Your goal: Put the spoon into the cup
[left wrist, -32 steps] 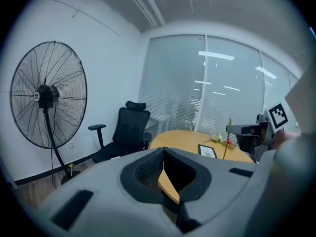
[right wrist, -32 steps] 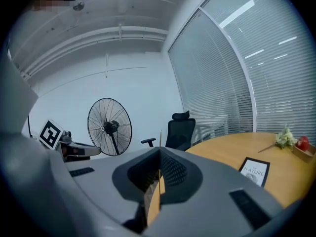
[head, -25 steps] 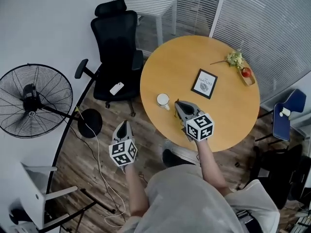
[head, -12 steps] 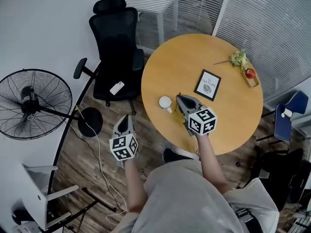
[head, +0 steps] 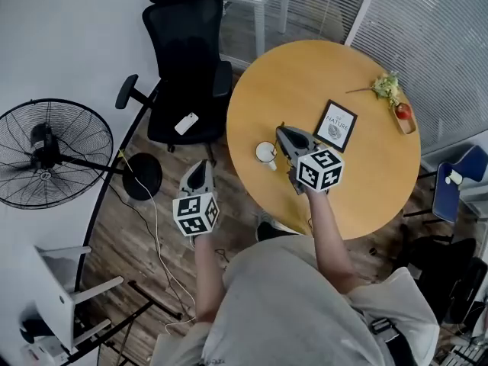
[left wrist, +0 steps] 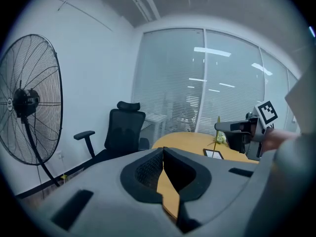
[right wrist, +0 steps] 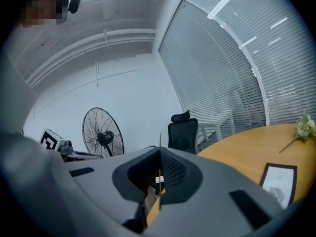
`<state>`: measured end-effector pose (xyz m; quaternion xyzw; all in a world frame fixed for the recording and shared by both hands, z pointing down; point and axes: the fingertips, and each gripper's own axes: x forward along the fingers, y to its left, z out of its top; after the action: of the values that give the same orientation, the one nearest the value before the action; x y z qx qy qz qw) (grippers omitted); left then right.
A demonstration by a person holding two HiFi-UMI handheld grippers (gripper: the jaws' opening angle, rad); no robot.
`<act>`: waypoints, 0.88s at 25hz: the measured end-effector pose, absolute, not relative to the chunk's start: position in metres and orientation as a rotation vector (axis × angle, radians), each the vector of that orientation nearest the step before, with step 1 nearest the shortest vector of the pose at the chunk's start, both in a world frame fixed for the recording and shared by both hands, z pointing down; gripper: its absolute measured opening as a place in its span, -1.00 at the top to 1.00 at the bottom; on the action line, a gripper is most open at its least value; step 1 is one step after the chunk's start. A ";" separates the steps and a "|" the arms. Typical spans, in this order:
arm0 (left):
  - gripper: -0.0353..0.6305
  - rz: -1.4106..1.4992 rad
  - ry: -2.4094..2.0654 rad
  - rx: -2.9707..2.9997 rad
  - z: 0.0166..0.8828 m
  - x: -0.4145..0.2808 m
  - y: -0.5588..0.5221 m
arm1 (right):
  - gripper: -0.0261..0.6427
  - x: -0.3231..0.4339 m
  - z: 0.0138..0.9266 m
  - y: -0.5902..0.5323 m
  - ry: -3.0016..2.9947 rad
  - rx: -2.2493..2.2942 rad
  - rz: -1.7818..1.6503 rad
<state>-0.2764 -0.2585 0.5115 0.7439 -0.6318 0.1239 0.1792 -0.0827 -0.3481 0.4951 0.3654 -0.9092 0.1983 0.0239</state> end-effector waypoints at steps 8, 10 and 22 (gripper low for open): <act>0.87 0.365 -1.720 2.128 0.527 -0.262 -0.268 | 0.93 -0.091 0.517 -0.357 -2.800 1.127 0.668; 0.87 0.356 -1.708 2.140 0.526 -0.257 -0.272 | 0.93 -0.090 0.521 -0.362 -2.796 1.136 0.677; 0.87 0.379 -1.650 2.159 0.542 -0.237 -0.291 | 0.93 -0.088 0.553 -0.380 -2.823 1.195 0.846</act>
<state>-0.2373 -0.2910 0.5416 0.7714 -0.5894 0.1353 0.1980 -0.0884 -0.3803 0.5532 0.3758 -0.8875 0.2659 -0.0192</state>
